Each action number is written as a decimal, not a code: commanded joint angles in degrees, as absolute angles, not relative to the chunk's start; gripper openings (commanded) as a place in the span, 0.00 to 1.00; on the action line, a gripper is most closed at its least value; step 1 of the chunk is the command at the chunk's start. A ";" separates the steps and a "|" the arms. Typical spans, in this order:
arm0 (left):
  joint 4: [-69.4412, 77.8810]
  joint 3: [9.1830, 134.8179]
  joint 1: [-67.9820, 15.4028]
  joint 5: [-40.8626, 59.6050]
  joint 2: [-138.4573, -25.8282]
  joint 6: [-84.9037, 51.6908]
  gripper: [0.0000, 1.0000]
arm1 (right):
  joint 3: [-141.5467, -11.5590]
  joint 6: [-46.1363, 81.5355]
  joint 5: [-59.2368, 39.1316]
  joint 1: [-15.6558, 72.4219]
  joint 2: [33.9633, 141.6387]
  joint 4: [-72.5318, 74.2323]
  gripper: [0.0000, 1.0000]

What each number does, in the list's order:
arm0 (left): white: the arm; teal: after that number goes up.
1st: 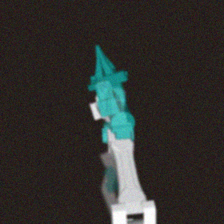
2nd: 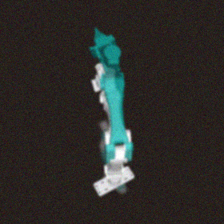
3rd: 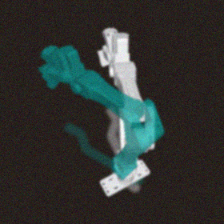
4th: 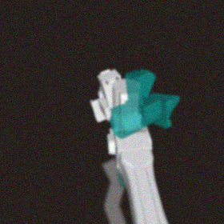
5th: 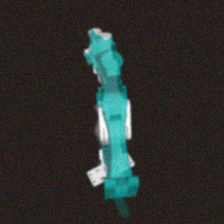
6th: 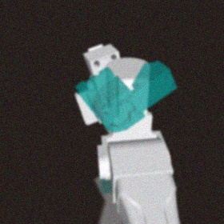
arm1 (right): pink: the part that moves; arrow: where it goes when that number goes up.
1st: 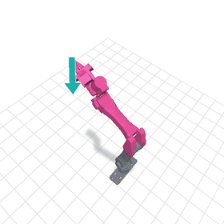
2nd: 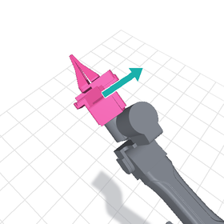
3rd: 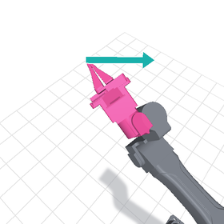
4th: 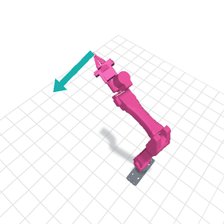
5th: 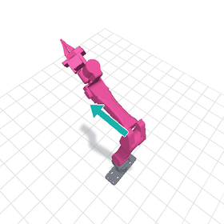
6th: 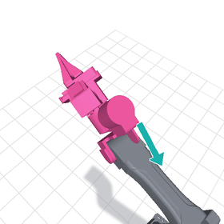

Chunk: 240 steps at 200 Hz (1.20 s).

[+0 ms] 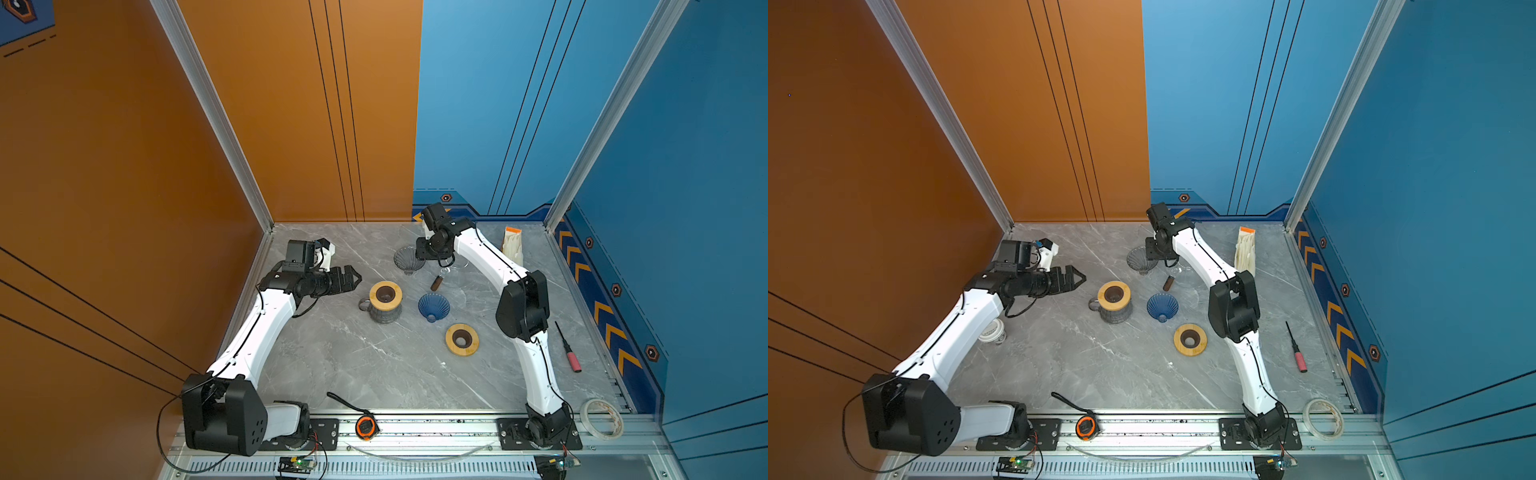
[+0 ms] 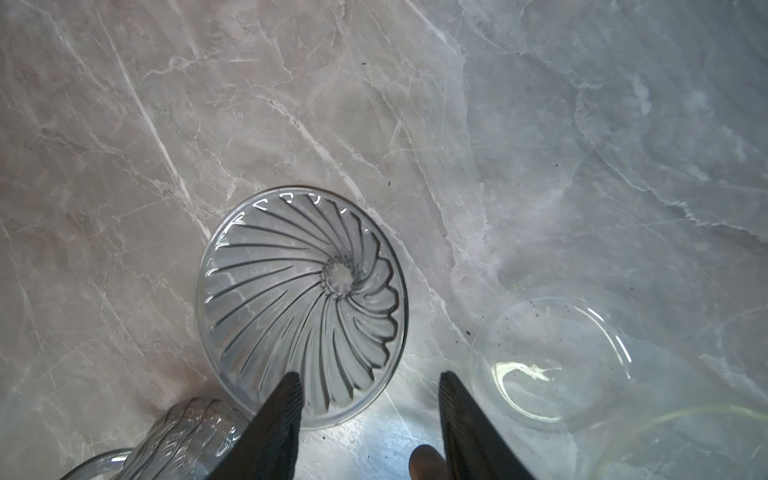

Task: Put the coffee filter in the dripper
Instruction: 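Lower the open right gripper over the clear glass dripper, then close the right gripper on the clear glass dripper rim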

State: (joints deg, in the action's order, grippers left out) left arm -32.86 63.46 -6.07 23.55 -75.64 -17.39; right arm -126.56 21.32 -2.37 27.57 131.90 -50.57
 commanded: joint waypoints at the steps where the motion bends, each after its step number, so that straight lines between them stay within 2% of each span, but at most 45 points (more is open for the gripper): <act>1: -33.44 64.86 -6.42 21.45 -76.36 -17.14 0.98 | -129.71 23.58 0.36 27.07 134.03 -51.66 0.52; 75: -33.40 65.51 -6.40 21.54 -77.87 -17.48 0.98 | -134.29 25.04 -2.46 26.63 139.27 -51.51 0.49; 240: -33.42 64.87 -6.40 22.60 -77.08 -17.82 1.00 | -134.70 27.24 -5.84 26.53 142.35 -50.63 0.45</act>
